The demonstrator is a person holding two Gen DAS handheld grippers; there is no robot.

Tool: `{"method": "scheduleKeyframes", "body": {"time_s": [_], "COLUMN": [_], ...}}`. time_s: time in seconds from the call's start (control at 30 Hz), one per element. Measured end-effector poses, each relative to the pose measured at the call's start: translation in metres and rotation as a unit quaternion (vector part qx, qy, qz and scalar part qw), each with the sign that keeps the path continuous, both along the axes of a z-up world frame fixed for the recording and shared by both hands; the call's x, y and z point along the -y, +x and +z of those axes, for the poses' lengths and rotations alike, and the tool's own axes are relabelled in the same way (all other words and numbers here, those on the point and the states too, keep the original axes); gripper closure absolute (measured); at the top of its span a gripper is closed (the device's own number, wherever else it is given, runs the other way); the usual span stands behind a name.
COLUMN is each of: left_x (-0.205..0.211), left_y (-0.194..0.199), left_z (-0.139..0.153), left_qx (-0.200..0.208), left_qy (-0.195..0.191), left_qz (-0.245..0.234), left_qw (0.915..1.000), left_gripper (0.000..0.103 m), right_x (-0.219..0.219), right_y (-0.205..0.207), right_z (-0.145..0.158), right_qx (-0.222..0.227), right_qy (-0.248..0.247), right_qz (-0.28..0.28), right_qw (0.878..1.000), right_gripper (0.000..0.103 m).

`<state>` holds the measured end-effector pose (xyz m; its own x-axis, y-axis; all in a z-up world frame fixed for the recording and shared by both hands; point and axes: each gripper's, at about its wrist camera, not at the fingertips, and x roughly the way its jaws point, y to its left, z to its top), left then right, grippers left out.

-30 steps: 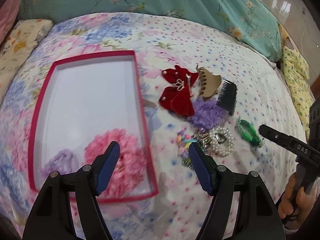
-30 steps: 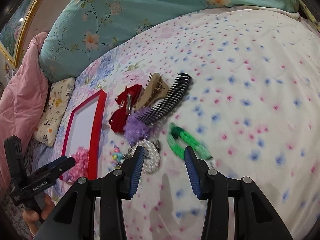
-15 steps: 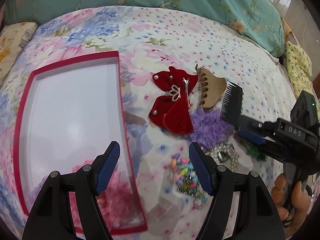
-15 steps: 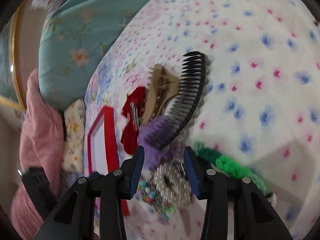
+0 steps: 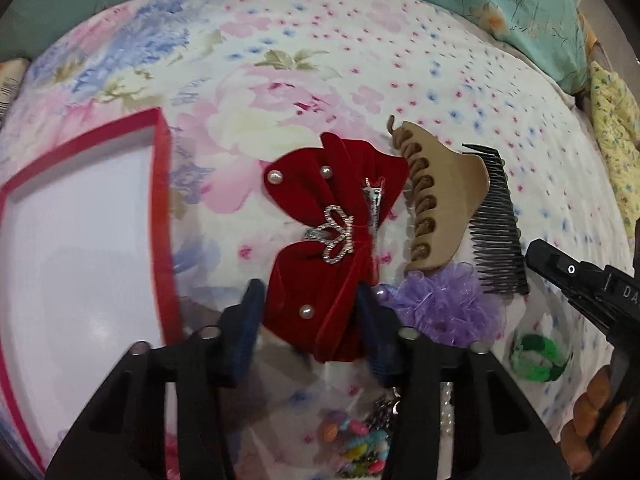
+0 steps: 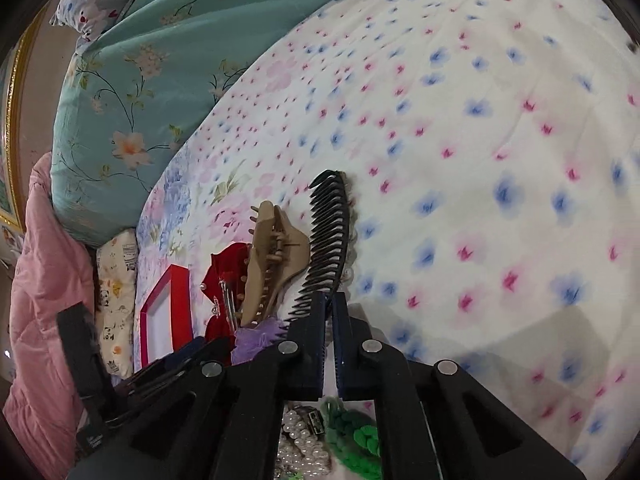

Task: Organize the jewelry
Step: 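Grasp the red bow clip with the left tool while the right tool grasps the black comb, then place the red bow clip and black comb into the box, opening both tools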

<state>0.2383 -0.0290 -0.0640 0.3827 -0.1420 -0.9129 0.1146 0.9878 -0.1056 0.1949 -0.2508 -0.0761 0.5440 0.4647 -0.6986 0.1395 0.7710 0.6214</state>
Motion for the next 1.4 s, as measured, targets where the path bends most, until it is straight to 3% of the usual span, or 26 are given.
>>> {"method": "scheduleKeyframes", "body": {"time_s": [0.03,0.13,0.23,0.33,0.4,0.43,0.73,0.87,1.4], "left_x": [0.002,0.006,0.004,-0.002,-0.008,-0.010,-0.034,-0.044,-0.091], "left_y": [-0.001,-0.006,-0.011,-0.017,-0.023,-0.026,-0.054,-0.069,-0.107], "left_z": [0.001,0.006,0.013,0.020,0.029,0.034,0.071,0.081,0.118], "left_qx": [0.006,0.020,0.029,0.034,0.045,0.051,0.094,0.107,0.175], "left_qy": [0.005,0.005,-0.004,-0.021,-0.028,-0.031,-0.061,-0.061,-0.064], "left_qz": [-0.005,-0.019,-0.018,-0.013,-0.010,-0.008,0.010,0.015,0.057], "left_qw": [1.0000,0.9996,0.9994,0.9991,0.9986,0.9982,0.9937,0.9922,0.9808], "left_gripper": [0.067,0.084,0.087,0.089,0.090,0.090,0.094,0.098,0.100], "right_x": [0.002,0.002,-0.009,-0.019,-0.024,-0.024,-0.007,-0.013,-0.049], "right_y": [0.002,0.003,0.006,0.017,0.024,0.024,-0.008,-0.021,-0.050], "right_z": [-0.001,-0.007,-0.006,-0.007,-0.007,-0.008,0.023,0.037,0.078], "right_qx": [-0.006,-0.017,-0.014,-0.013,-0.020,-0.021,0.020,0.038,0.083], "right_qy": [0.008,0.026,0.005,-0.005,-0.025,-0.024,-0.017,-0.028,0.014], "right_qz": [0.000,-0.004,0.006,0.019,0.023,0.024,0.011,0.024,0.077], "right_qw": [1.000,1.000,1.000,1.000,0.999,0.999,1.000,0.999,0.993], "right_gripper": [0.090,0.060,0.059,0.062,0.082,0.087,0.093,0.093,0.093]}}
